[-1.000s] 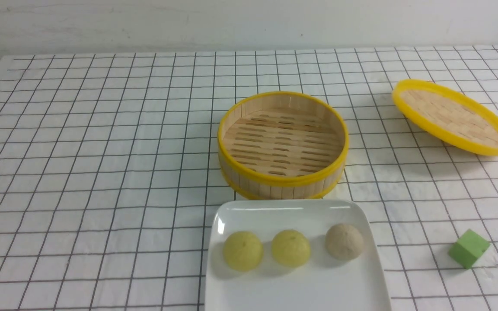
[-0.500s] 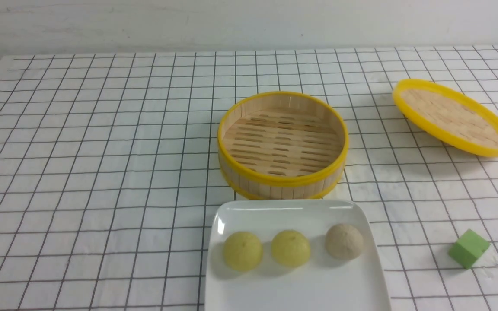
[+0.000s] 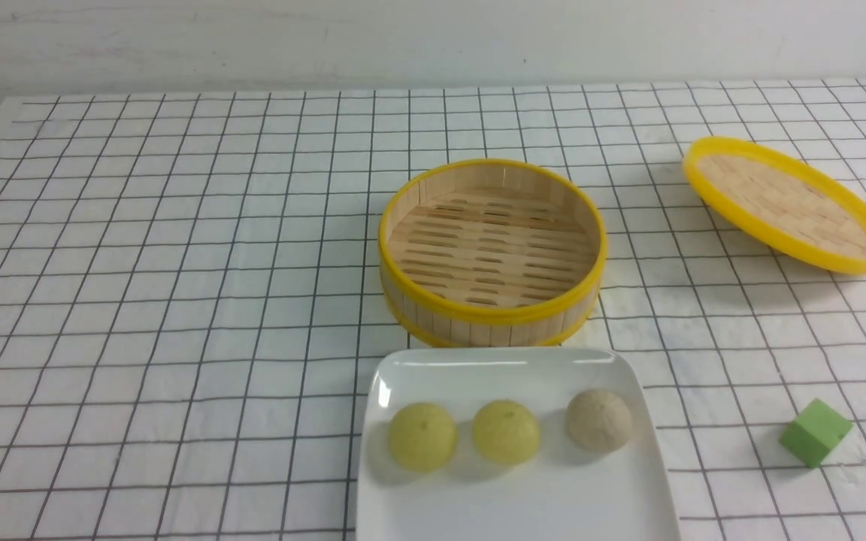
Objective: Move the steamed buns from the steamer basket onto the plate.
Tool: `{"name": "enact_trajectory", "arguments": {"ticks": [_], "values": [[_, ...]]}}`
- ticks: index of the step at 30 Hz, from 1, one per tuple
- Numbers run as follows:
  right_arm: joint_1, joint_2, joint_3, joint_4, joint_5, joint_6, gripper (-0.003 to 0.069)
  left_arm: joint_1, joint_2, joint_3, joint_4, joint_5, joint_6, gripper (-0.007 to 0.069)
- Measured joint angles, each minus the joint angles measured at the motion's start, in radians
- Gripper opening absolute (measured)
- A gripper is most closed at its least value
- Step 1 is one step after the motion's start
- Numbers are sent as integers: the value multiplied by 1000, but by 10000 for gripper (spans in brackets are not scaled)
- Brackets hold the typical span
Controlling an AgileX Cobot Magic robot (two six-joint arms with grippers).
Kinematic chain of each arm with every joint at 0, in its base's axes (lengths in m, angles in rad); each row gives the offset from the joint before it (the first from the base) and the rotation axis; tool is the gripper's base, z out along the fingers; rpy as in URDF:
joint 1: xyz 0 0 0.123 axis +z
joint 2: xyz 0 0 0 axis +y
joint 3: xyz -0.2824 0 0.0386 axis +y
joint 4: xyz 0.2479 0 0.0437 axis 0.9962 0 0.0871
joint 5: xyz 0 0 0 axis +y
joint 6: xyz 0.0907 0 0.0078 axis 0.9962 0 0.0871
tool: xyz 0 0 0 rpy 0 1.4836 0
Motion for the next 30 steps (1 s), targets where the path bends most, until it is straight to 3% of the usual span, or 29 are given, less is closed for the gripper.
{"name": "enact_trajectory", "arguments": {"ticks": [10, 18, 30], "values": [[0, 0, 0, 2, 1, -1, 378, 0, -95, 0, 67, 95, -34, 286], [0, 0, 0, 4, 7, -86, 378, 0, -100, 36, 86, 96, -34, 284], [0, -6, 0, 21, 160, -176, 378, 0, -100, 90, 87, 68, -34, 284]]}}
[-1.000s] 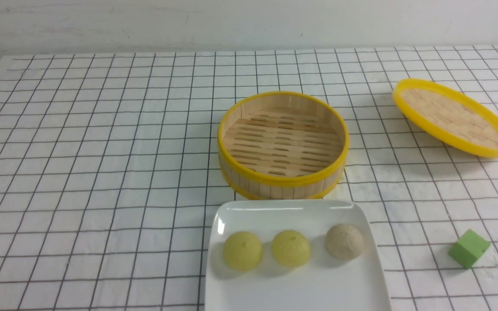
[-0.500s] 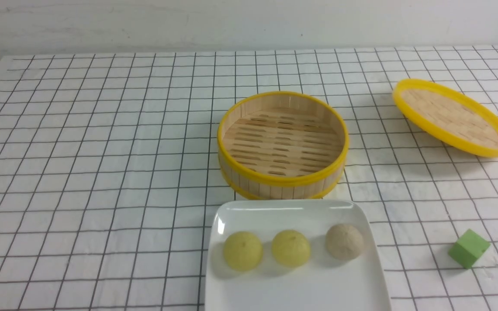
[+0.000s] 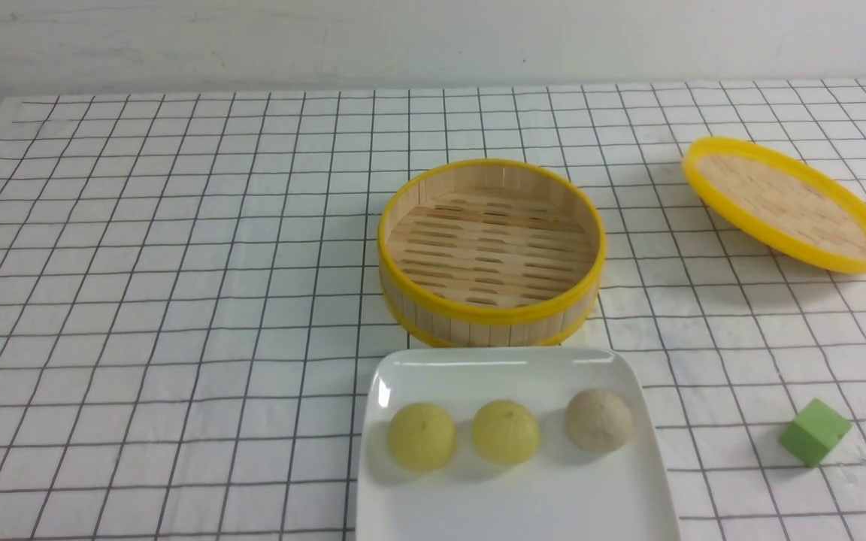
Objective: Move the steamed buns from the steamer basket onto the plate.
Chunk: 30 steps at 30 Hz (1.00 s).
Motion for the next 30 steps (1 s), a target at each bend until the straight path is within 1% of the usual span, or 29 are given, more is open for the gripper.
{"name": "enact_trajectory", "arguments": {"ticks": [7, 12, 15, 19, 24, 30], "values": [[0, -82, 0, 32, 66, 26, 378, 0, 0, 3, 1, -2, 0, 284], [0, -161, 0, 23, 160, 124, 378, 0, 0, 3, 4, -7, 0, 284], [0, -162, 19, 6, 191, 139, 378, -1, 0, 3, 11, -23, -11, 284], [0, -162, 99, -27, 162, 142, 378, -1, 0, 3, 22, -55, -25, 284], [0, -162, 220, -32, 25, 143, 378, -1, 0, 3, 27, -66, -25, 284], [0, -162, 230, -40, -17, 146, 378, -1, 0, 3, 30, -71, -38, 283]]}}
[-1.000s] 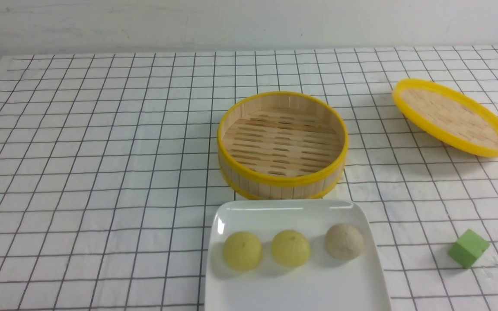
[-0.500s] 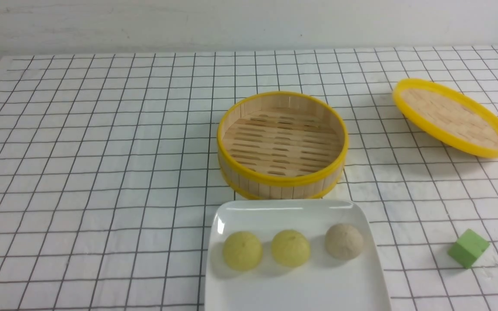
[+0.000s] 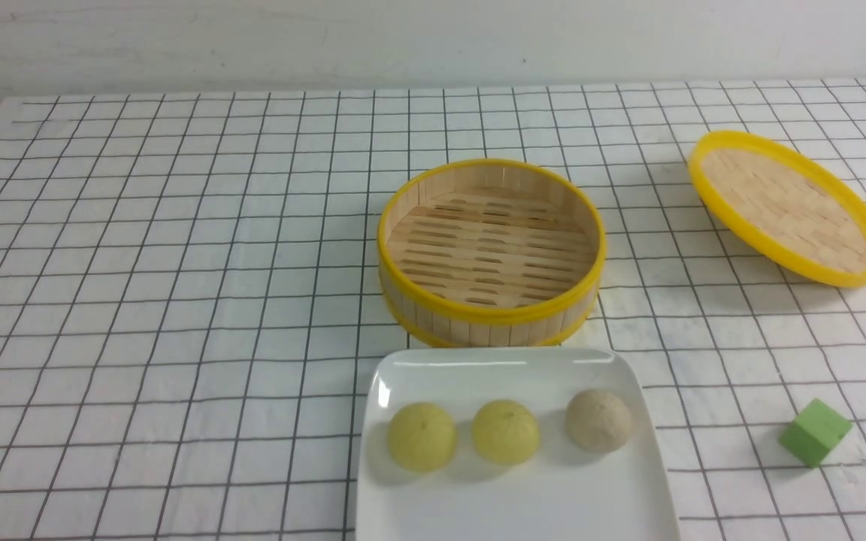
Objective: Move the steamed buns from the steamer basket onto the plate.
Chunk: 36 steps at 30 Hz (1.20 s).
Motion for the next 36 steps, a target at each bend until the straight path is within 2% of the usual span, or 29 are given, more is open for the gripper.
{"name": "enact_trajectory", "arguments": {"ticks": [17, 31, 36], "values": [[0, 0, 28, -27, -119, 4, 378, 0, 0, 20, 27, -72, -14, 283], [0, 0, 70, -31, -134, 4, 378, 0, 0, 21, 23, -113, -14, 283], [0, 0, 70, -31, -136, 4, 378, 0, 0, 21, -11, -175, -14, 283]]}}
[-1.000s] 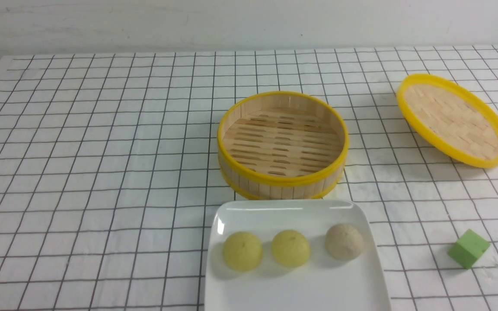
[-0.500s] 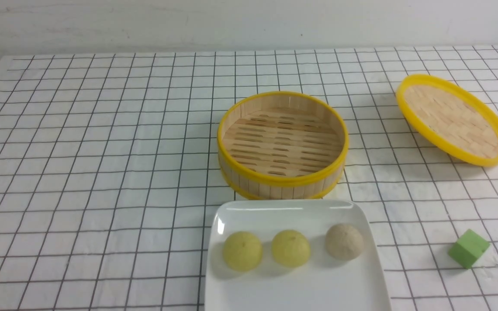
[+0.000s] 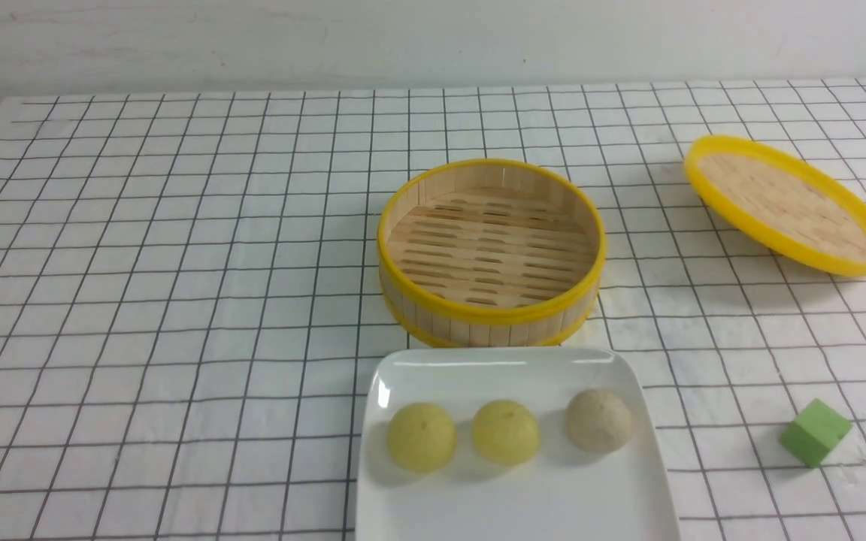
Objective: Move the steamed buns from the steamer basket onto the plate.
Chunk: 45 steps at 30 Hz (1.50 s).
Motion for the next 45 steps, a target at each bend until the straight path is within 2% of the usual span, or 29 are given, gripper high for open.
{"name": "enact_trajectory", "arguments": {"ticks": [16, 22, 24, 26, 29, 30, 32, 38, 41, 45], "values": [[0, 0, 0, 0, -1, 0, 378, 0, 0, 0, -4, -39, -3, 283], [0, 0, 0, 0, -1, 0, 378, 0, 0, 60, 32, -147, -3, 283], [0, 0, 0, 0, -1, 0, 378, 6, 0, 133, 57, -263, -3, 283], [0, 0, 0, 0, -1, 0, 378, 20, 0, 163, 60, -300, -3, 283], [0, 0, 0, 0, -1, 0, 378, 128, 0, 268, 56, -411, -3, 283], [0, 0, 0, 0, -1, 0, 378, 136, 0, 274, 54, -411, -3, 283], [0, 0, 0, 0, -1, 0, 378, 248, 0, 343, 40, -469, -7, 283], [0, 0, 0, 0, -1, 0, 378, 459, 8, 430, 38, -528, -9, 283], [0, 0, 0, 0, -1, 0, 378, 543, 26, 458, 38, -530, -19, 283], [0, 0, 0, 0, -2, 0, 378, 598, 26, 481, 37, -527, -31, 283]]}}
